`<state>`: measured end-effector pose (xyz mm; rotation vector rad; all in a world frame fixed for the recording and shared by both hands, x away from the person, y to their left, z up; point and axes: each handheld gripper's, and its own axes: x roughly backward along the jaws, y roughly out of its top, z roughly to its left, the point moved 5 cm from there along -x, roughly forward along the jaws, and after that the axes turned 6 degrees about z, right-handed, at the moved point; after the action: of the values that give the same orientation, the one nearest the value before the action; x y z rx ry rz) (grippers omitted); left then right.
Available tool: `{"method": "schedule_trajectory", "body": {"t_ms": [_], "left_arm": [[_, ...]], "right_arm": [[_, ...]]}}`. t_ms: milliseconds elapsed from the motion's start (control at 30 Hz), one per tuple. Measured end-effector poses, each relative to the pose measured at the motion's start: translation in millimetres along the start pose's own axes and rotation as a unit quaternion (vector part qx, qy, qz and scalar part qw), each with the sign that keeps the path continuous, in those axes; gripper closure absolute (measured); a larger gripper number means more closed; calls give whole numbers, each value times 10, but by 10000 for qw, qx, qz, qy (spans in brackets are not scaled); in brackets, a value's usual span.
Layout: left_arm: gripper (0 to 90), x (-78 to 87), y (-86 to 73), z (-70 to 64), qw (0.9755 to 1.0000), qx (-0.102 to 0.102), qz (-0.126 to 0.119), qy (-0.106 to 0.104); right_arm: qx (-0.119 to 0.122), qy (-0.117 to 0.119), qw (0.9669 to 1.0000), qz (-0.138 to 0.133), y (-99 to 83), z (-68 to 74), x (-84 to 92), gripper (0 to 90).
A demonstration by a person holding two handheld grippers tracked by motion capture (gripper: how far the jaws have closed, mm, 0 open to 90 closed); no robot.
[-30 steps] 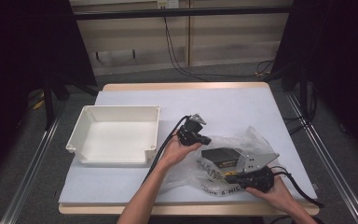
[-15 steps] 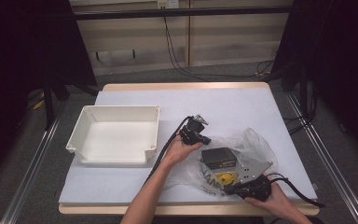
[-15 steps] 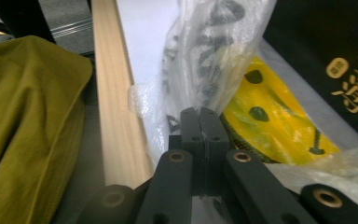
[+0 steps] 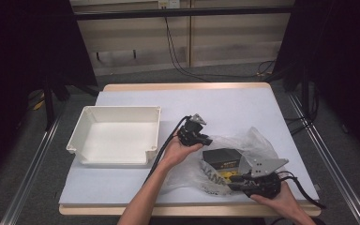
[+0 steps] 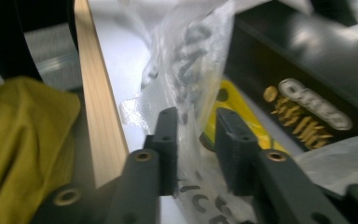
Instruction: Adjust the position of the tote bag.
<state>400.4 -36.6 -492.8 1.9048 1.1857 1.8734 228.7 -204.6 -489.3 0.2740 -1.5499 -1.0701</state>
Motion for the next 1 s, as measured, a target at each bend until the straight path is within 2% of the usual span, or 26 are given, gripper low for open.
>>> {"method": "schedule_trajectory", "body": {"t_ms": [67, 167, 300, 333, 400, 500, 633, 700, 767, 833, 867, 933, 1000], "left_arm": [[685, 101, 12, -35, 9999, 7, -147, 48], [599, 222, 11, -72, 9996, -24, -240, 134], [570, 414, -15, -126, 9988, -136, -416, 199], [569, 465, -24, -142, 9986, -147, -442, 268], [569, 561, -43, -183, 9979, -187, -580, 206], [627, 677, -75, -300, 9969, -393, -656, 180], [690, 783, -98, -514, 9948, -694, -739, -38], [689, 784, -100, -656, 9934, -869, -732, -183], [667, 740, -110, -775, 9923, -1029, -646, -260], [651, 669, -133, -880, 9910, -1169, -536, -360], [644, 625, -143, -930, 9907, -1196, -508, -406], [632, 535, -164, -1003, 9896, -1296, -405, -468], [628, 441, -177, -1030, 9892, -1348, -308, -492]], "right_arm": [[-87, -69, 9999, -130, -3, -5, 86, 655], [-191, -220, 9993, -243, -39, -26, 205, 632], [-352, -319, 9982, -378, -56, -25, 353, 621], [-383, -324, 9978, -435, -45, -16, 387, 624], [-350, -323, 9976, -509, -6, 2, 456, 634], [-242, -438, 9964, -684, 109, -1, 593, 639], [-259, -736, 9937, -808, 251, -183, 734, 644], [-334, -858, 9928, -763, 293, -346, 747, 638], [-328, -1129, 9916, -532, 308, -535, 700, 600], [-409, -1220, 9909, -405, 320, -692, 666, 570], [-436, -1280, 9901, -379, 323, -733, 664, 560], [-486, -1216, 9908, -353, 319, -816, 639, 546], [-514, -1262, 9904, -223, 282, -857, 574, 510]]}}
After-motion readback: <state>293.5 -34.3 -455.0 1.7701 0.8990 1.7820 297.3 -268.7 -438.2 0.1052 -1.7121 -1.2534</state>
